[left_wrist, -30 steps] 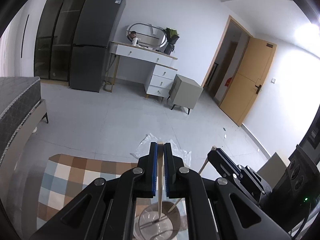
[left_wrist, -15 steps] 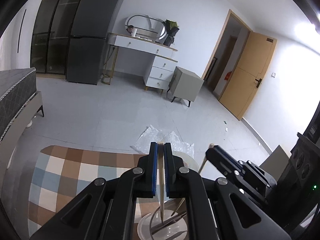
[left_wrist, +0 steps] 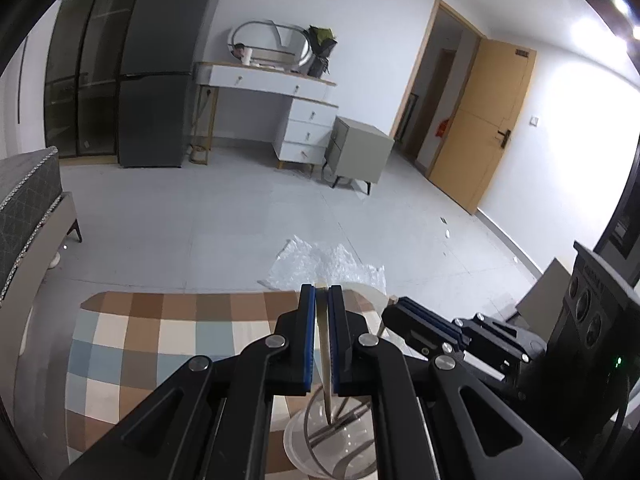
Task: Organize utensils
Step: 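Lower both chopsticks into the holder compartments and open both tools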
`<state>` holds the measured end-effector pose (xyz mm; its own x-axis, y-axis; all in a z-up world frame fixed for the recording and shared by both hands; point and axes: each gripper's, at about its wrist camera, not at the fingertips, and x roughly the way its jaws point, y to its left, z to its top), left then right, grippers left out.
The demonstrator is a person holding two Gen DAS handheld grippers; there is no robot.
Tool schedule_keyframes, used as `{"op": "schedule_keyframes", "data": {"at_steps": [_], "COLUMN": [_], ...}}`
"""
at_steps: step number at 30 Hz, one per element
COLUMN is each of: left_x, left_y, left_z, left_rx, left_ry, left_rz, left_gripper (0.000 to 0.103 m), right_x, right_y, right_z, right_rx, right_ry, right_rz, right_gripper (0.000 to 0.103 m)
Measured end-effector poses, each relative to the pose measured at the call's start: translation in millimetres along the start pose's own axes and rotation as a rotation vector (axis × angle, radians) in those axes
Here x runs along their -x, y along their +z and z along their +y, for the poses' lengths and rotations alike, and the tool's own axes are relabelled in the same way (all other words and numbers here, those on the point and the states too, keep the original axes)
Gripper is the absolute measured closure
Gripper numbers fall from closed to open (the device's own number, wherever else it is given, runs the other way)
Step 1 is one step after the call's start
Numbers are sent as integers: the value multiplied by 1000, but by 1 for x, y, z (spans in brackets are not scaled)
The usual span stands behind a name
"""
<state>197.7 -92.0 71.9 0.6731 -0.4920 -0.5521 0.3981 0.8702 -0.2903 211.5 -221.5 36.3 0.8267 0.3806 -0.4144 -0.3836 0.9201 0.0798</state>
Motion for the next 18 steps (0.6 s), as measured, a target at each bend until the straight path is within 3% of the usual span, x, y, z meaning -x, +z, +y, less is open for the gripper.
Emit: {"op": "schedule_keyframes", "data": {"at_steps": [7,11,14,16,18], "left_x": [-6,-12,-7,1,12], "left_y": [-9,-13,-15,-15,-15], "left_z": [7,15,17,16,10], "left_rx": [7,58,84,80,59], "left_ry": [-29,-52,-45,-42,-21], "left_rz": [88,193,226,223,212], "left_gripper": [101,101,100,95,72], "right_x": [3,4,7,12,19], "right_y": [-1,1,3,5,6], "right_z": [-3,-5,-5,-6,-6], "right_rx": [-22,-46,-74,-90,-105], "right_ry": [3,10,17,11,8], "right_rz": [23,37,48,50,40], "right_gripper": [98,95,91,87,77]}}
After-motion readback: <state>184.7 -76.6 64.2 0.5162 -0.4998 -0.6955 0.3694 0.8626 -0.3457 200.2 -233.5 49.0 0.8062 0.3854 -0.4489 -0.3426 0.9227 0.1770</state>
